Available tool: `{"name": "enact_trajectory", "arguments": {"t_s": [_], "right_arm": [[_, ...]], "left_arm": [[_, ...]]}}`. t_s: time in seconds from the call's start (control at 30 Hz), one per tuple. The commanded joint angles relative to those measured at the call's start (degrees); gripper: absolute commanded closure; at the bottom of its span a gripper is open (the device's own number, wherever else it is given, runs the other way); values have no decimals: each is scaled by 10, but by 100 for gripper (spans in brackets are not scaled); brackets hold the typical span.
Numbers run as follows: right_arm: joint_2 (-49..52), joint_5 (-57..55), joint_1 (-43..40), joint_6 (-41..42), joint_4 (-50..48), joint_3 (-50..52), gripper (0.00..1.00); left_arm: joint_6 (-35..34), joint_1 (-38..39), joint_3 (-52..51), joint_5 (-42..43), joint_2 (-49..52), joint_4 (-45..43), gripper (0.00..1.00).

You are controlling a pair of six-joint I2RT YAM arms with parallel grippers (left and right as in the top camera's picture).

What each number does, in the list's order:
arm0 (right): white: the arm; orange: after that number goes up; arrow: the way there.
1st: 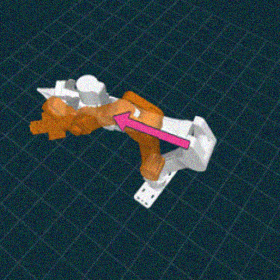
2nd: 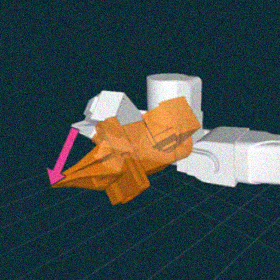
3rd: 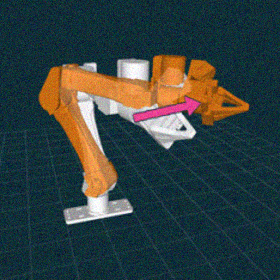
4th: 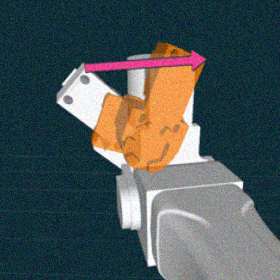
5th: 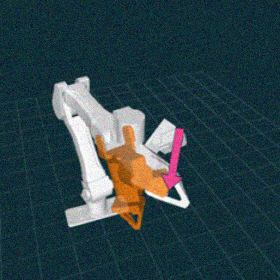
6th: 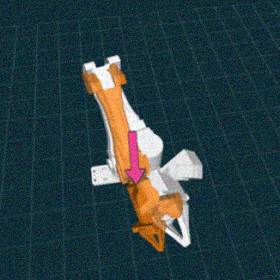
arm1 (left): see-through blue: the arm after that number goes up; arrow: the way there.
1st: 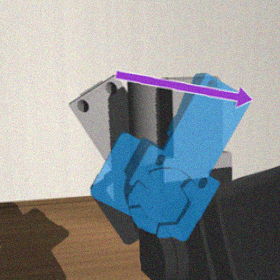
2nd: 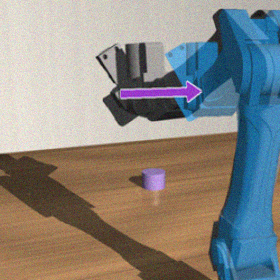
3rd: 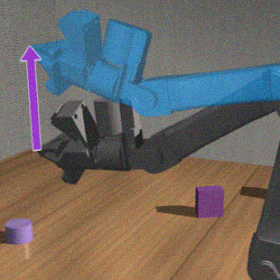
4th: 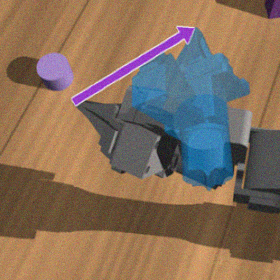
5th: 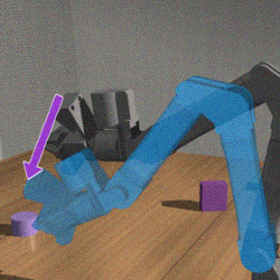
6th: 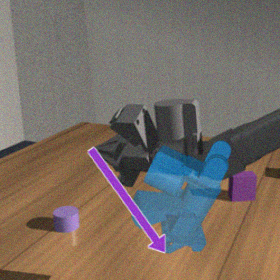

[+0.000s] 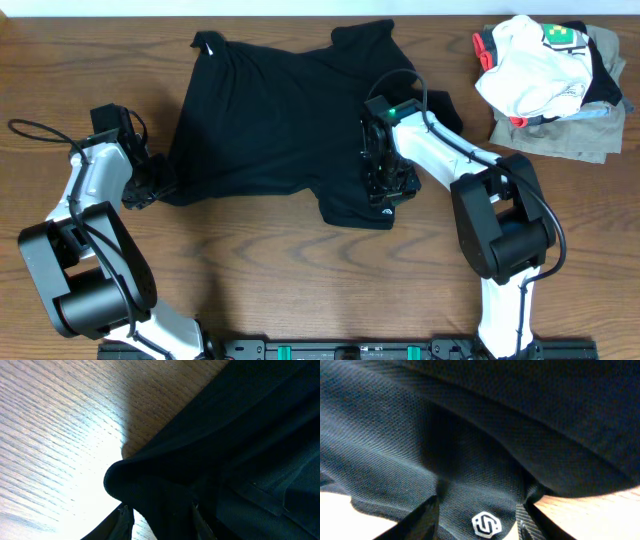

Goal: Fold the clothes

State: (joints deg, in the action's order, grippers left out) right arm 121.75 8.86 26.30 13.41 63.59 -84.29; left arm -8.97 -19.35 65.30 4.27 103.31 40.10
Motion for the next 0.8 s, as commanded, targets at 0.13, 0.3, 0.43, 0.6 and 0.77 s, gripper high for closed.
{"name": "enact_trajectory", "arguments": {"t_s": [0.13,0.3,0.43,0.6,0.77], "right_arm": [[13,-50,7,38,13,49,64],[13,-120,1,65,54,63,61],[13,-121,-2,65,78,76,59],[13,-104,3,65,79,97,58],[3,-85,9,65,52,99,56]], "left_arm": [[19,-2,-3,-12,-8,6,62],[19,-2,-3,-24,-8,14,62],[19,-2,-3,-24,-8,14,62],[19,-2,-3,-24,-8,13,62],[29,-2,-3,-24,-8,19,61]]}}
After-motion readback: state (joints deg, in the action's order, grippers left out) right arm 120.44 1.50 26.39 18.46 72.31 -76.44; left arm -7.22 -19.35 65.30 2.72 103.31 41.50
